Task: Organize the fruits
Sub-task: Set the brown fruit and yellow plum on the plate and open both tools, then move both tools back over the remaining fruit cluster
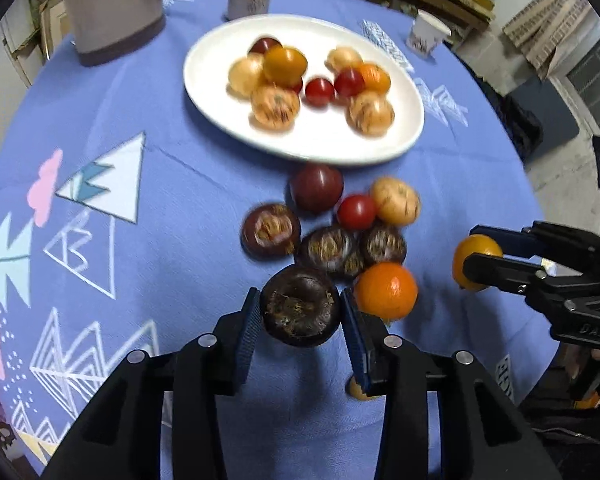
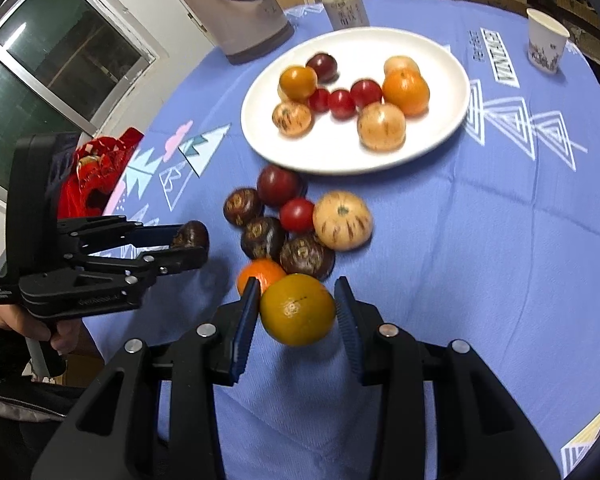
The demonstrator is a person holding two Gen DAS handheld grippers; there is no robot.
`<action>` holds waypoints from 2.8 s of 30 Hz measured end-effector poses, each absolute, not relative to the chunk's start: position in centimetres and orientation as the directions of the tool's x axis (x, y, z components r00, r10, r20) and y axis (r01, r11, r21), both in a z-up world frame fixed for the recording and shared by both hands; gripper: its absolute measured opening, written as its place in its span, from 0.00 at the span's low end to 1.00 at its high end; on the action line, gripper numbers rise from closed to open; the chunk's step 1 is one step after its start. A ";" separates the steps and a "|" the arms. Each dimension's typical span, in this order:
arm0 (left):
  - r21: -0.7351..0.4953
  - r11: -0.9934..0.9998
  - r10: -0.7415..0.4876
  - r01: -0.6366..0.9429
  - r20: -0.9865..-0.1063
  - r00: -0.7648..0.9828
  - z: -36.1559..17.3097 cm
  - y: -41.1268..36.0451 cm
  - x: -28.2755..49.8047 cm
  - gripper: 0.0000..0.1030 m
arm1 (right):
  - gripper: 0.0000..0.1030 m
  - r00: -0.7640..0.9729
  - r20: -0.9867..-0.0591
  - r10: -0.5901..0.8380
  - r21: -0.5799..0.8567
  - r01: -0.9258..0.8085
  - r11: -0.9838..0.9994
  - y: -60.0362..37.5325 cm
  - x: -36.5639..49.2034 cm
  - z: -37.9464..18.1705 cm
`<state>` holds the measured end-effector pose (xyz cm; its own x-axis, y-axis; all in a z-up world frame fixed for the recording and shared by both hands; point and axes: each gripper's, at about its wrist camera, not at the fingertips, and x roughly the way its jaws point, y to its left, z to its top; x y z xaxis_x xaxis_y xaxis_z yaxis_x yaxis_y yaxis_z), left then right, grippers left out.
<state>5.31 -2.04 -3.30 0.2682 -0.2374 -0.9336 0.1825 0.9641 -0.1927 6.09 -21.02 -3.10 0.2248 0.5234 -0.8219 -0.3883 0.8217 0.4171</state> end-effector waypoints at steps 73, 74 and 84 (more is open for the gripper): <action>-0.211 0.967 -0.240 0.140 -0.940 0.243 -3.7 -3.1 6.2 0.55 | 0.52 0.293 -0.827 0.479 0.409 -0.271 0.871 -23.7 7.4 -4.2; -0.210 0.966 -0.241 0.149 -0.941 0.237 -3.8 -3.4 5.9 0.55 | 0.52 0.290 -0.829 0.479 0.409 -0.271 0.871 -23.7 7.2 -4.2; -0.202 0.936 -0.251 0.288 -0.957 0.144 -5.7 -5.7 1.7 0.58 | 0.55 0.248 -0.846 0.473 0.403 -0.284 0.870 -23.5 4.9 -5.3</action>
